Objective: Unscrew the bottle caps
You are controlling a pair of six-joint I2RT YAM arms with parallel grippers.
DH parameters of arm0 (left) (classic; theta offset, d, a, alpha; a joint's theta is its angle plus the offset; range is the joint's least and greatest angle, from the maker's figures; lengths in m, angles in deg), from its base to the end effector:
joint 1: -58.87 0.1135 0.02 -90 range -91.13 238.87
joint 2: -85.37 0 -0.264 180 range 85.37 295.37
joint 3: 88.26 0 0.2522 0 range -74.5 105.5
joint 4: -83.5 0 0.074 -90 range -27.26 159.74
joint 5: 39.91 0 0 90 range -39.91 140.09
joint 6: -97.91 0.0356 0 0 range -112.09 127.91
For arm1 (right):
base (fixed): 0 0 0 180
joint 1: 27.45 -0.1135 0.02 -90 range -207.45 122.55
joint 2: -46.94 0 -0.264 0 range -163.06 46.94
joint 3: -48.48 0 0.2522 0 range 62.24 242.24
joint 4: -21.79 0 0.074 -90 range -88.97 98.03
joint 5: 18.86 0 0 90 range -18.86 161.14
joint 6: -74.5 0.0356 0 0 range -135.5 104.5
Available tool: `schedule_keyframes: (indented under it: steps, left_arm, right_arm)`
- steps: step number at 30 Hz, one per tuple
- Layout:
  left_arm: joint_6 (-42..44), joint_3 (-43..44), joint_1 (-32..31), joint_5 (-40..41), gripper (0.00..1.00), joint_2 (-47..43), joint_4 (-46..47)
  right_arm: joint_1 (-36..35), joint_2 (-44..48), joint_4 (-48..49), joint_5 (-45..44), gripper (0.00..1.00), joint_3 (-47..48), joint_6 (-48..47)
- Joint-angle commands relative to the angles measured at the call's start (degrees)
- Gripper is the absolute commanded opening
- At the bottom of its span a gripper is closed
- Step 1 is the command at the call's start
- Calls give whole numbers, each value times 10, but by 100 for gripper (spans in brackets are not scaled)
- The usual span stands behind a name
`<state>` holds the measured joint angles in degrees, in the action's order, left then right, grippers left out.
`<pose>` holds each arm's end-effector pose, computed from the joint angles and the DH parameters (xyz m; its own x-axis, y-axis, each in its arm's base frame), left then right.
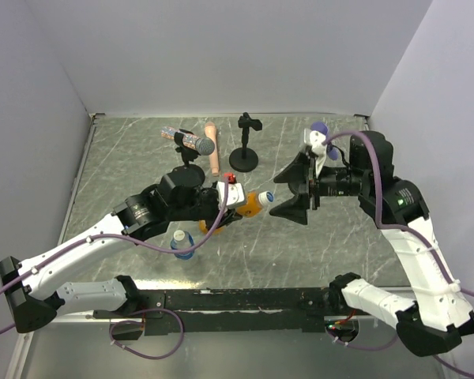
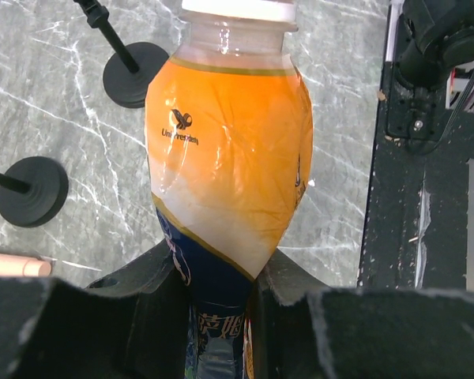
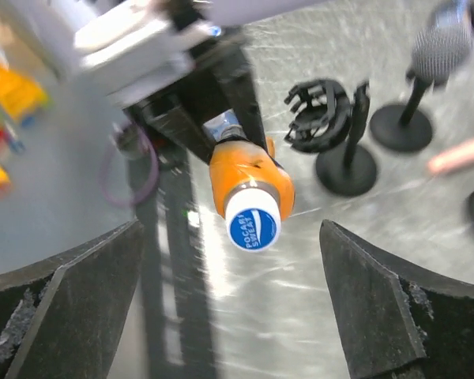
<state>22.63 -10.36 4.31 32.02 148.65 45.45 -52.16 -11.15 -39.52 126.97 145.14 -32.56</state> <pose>0.1327 -0.2054 0.3701 0.0157 0.3945 -0.9188 0.9673 0.2266 0.1139 0.1370 0.0954 0.4585 -0.0635 -0.2106 -0.9755 -0.9902 0.1354 0.0352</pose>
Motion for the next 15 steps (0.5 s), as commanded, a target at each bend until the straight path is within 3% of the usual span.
schedule_keyframes:
  steps: [1,8,15]
  left_arm:
    - [-22,10,0,7,1,-2,32]
    - [-30,13,1,6,1,-1,41]
    - [-29,20,0,6,1,9,36]
  right_arm:
    - [16,14,102,-62,96,-44,254]
    - [15,3,120,-18,74,-70,276]
    - [13,-2,124,7,35,-66,257]
